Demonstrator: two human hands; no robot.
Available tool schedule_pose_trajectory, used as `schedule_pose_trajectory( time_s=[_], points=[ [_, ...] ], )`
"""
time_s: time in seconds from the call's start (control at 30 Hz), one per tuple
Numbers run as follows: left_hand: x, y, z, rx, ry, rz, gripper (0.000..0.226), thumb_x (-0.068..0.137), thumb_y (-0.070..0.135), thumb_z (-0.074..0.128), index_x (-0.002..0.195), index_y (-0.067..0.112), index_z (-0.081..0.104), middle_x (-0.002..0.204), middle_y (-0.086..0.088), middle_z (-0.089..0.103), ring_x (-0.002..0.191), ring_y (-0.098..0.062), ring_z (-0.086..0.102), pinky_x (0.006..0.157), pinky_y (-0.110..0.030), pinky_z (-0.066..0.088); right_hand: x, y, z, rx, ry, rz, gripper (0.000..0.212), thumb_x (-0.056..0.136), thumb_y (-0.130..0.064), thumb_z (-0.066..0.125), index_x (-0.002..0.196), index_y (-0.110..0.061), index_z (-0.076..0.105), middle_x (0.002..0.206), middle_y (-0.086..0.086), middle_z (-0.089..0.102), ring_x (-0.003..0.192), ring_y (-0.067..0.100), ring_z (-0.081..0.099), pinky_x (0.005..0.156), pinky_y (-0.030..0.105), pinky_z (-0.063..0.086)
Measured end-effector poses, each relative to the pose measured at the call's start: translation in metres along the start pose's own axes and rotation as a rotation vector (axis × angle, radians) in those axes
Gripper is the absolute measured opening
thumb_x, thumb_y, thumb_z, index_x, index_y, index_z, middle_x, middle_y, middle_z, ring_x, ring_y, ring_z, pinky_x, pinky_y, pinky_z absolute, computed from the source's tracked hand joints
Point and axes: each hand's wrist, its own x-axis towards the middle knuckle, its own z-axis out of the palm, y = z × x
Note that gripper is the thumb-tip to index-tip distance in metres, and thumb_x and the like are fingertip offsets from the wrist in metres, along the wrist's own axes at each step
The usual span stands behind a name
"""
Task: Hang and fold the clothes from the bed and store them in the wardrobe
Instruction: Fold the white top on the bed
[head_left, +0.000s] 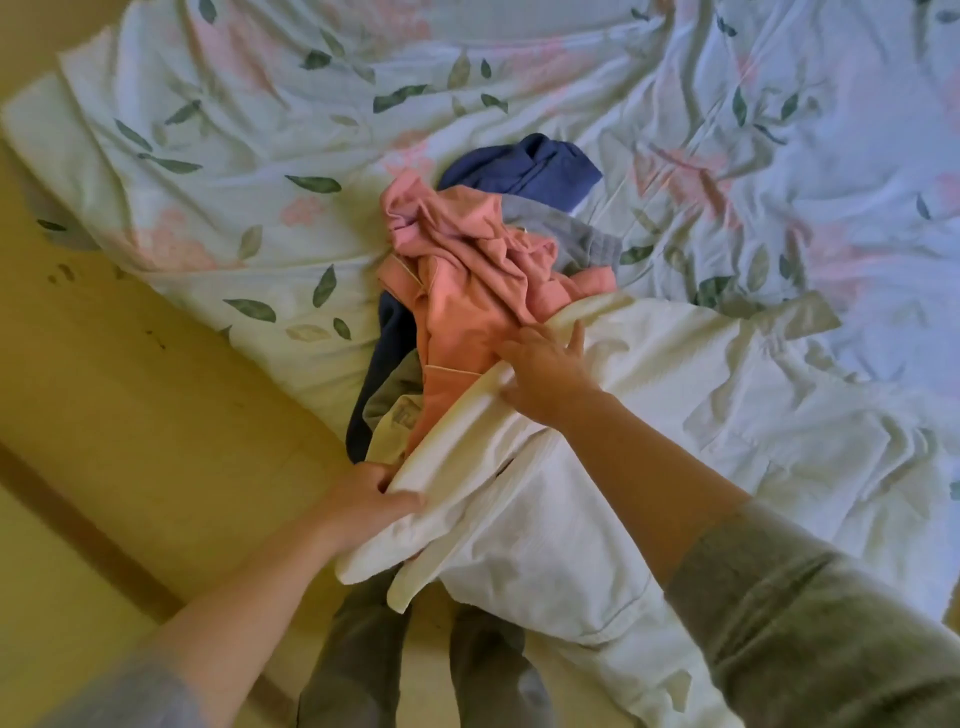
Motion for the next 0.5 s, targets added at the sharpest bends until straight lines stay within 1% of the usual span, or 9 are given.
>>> schedule_pose_trajectory(
  time_s=[0.07, 0.1, 0.17, 0.23, 0.27, 0.3, 0.37, 0.4, 0.5],
  points=[
    [-0.006, 0.003, -0.006, -0.066, 0.007, -0.02, 0.036, 0.083, 0.042, 0.068, 0.111, 0.022, 0.056, 0.101, 0.001, 0.061, 0.093, -0.017, 0.059, 0.071, -0.028, 0.048, 0.001, 0.003, -0.005, -0.055, 0.094, -0.001, 0.029, 0.091, -0.027, 0.059, 0.119, -0.031, 0.064, 0.12, -0.002, 0.059, 0.132, 0.023, 0.04, 0.118, 0.058, -0.004],
    [-0.011, 0.007, -0.01, -0.094, 0.023, -0.013, 0.036, 0.083, 0.042, 0.069, 0.111, 0.024, 0.054, 0.102, 0.001, 0.06, 0.093, -0.017, 0.058, 0.069, -0.026, 0.046, 0.0, 0.006, -0.01, -0.035, 0.14, 0.01, 0.022, 0.091, -0.029, 0.061, 0.112, -0.03, 0.068, 0.115, -0.003, 0.061, 0.129, 0.022, 0.044, 0.12, 0.054, -0.001],
    [-0.022, 0.022, -0.023, -0.159, 0.07, 0.037, 0.033, 0.079, 0.044, 0.074, 0.103, 0.027, 0.057, 0.098, 0.003, 0.062, 0.088, -0.015, 0.06, 0.064, -0.024, 0.046, -0.003, 0.016, -0.021, 0.039, 0.208, 0.029, 0.018, 0.09, -0.033, 0.063, 0.104, -0.025, 0.071, 0.112, -0.001, 0.063, 0.126, 0.024, 0.046, 0.119, 0.048, 0.014],
    [-0.034, 0.044, -0.041, -0.219, 0.131, 0.124, 0.043, 0.068, 0.051, 0.075, 0.1, 0.024, 0.063, 0.094, 0.002, 0.067, 0.084, -0.016, 0.064, 0.064, -0.026, 0.05, -0.008, 0.022, -0.037, 0.115, 0.281, 0.033, 0.019, 0.09, -0.033, 0.065, 0.102, -0.02, 0.072, 0.113, 0.002, 0.063, 0.125, 0.026, 0.048, 0.109, 0.043, 0.033],
    [-0.04, 0.055, -0.051, -0.223, 0.18, 0.164, 0.049, 0.062, 0.053, 0.072, 0.097, 0.02, 0.066, 0.091, 0.0, 0.069, 0.082, -0.018, 0.066, 0.063, -0.028, 0.052, -0.009, 0.024, -0.045, 0.151, 0.32, 0.03, 0.018, 0.091, -0.032, 0.065, 0.1, -0.019, 0.072, 0.111, 0.002, 0.064, 0.12, 0.026, 0.051, 0.101, 0.04, 0.04],
    [-0.045, 0.066, -0.063, -0.204, 0.242, 0.198, 0.048, 0.058, 0.053, 0.069, 0.092, 0.018, 0.066, 0.086, -0.001, 0.068, 0.078, -0.019, 0.065, 0.059, -0.029, 0.051, -0.011, 0.023, -0.055, 0.187, 0.352, 0.03, 0.018, 0.091, -0.032, 0.065, 0.099, -0.018, 0.072, 0.107, 0.002, 0.065, 0.111, 0.025, 0.054, 0.091, 0.036, 0.045],
    [-0.05, 0.086, -0.087, -0.102, 0.374, 0.243, 0.038, 0.062, 0.05, 0.068, 0.079, 0.017, 0.058, 0.076, 0.0, 0.061, 0.069, -0.02, 0.059, 0.053, -0.029, 0.041, -0.008, 0.021, -0.075, 0.241, 0.39, 0.06, 0.019, 0.092, -0.031, 0.064, 0.098, -0.014, 0.071, 0.099, 0.003, 0.064, 0.1, 0.024, 0.054, 0.074, 0.032, 0.045],
    [-0.051, 0.096, -0.099, -0.033, 0.439, 0.269, 0.038, 0.067, 0.047, 0.069, 0.077, 0.015, 0.052, 0.075, 0.0, 0.057, 0.068, -0.02, 0.055, 0.053, -0.03, 0.038, -0.004, 0.019, -0.084, 0.252, 0.399, 0.079, 0.02, 0.092, -0.029, 0.063, 0.098, -0.012, 0.07, 0.098, 0.005, 0.064, 0.1, 0.026, 0.053, 0.07, 0.032, 0.042],
    [-0.042, 0.121, -0.135, 0.088, 0.642, 0.359, 0.037, 0.076, 0.038, 0.072, 0.083, 0.014, 0.045, 0.079, 0.002, 0.051, 0.07, -0.017, 0.049, 0.056, -0.032, 0.035, 0.014, 0.013, -0.105, 0.332, 0.407, 0.105, 0.019, 0.093, -0.022, 0.06, 0.097, -0.005, 0.067, 0.1, 0.013, 0.065, 0.099, 0.033, 0.055, 0.071, 0.035, 0.043]
  ],
)
